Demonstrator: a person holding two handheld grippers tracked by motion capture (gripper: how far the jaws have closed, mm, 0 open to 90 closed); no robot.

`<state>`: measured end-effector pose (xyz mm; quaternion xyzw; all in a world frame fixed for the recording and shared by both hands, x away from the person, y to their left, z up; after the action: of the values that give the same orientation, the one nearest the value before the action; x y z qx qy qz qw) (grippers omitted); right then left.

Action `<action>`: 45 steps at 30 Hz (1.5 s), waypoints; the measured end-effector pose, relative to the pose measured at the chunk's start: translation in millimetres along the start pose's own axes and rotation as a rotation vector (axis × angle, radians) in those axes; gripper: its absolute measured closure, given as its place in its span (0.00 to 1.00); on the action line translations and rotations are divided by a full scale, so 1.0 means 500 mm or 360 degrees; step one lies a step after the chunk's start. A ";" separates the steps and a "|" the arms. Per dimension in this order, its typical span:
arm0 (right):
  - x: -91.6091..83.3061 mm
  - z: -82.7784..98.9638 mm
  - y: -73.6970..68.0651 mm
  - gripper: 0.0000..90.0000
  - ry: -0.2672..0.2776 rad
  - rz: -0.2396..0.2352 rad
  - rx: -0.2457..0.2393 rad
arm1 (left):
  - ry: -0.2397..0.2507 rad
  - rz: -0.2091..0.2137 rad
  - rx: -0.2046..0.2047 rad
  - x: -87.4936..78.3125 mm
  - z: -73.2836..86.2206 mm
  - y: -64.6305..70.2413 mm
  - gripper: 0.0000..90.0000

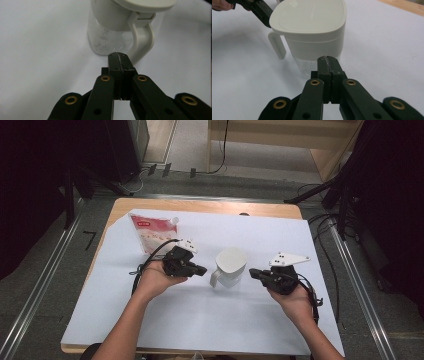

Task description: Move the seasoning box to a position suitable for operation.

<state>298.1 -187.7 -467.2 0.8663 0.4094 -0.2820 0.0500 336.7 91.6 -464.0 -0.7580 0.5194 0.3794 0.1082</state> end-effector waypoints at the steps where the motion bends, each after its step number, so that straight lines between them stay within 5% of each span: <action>1: 0.000 0.000 0.000 1.00 0.0000 0.0000 0.0000 | 0.0000 0.0000 0.0000 0.000 0.000 0.000 1.00; 5: 0.008 -0.004 0.001 1.00 0.0031 -0.0047 0.0083 | -0.0009 0.0023 -0.0045 0.006 -0.006 -0.007 1.00; 10: 0.011 -0.006 0.008 1.00 0.0045 -0.0067 0.0152 | -0.0052 -0.0009 -0.0007 0.017 -0.006 -0.006 1.00; 20: 0.031 -0.004 -0.008 1.00 -0.0022 -0.0051 0.0120 | -0.0026 0.0003 -0.0059 0.027 -0.008 -0.003 1.00; 37: 0.040 0.001 -0.004 1.00 -0.0031 -0.0050 0.0142 | -0.0036 0.0024 0.0018 0.043 -0.010 0.013 1.00; 45: 0.043 0.000 -0.001 1.00 -0.0026 -0.0052 0.0150 | -0.0007 0.0045 0.0002 0.040 -0.011 0.017 1.00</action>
<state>308.3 -172.6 -478.6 0.8584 0.4094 -0.3088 0.0079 335.1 70.9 -472.0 -0.7497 0.5300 0.3822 0.1044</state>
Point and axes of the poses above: each handheld gripper's, and its own axes: x roughly forward along the jaws, z roughly out of its underside, y roughly to its right, the point moved 3 cm from there along x, roughly forward along the jaws, and after that the axes turned 3 degrees about y, right-handed, at the moved point
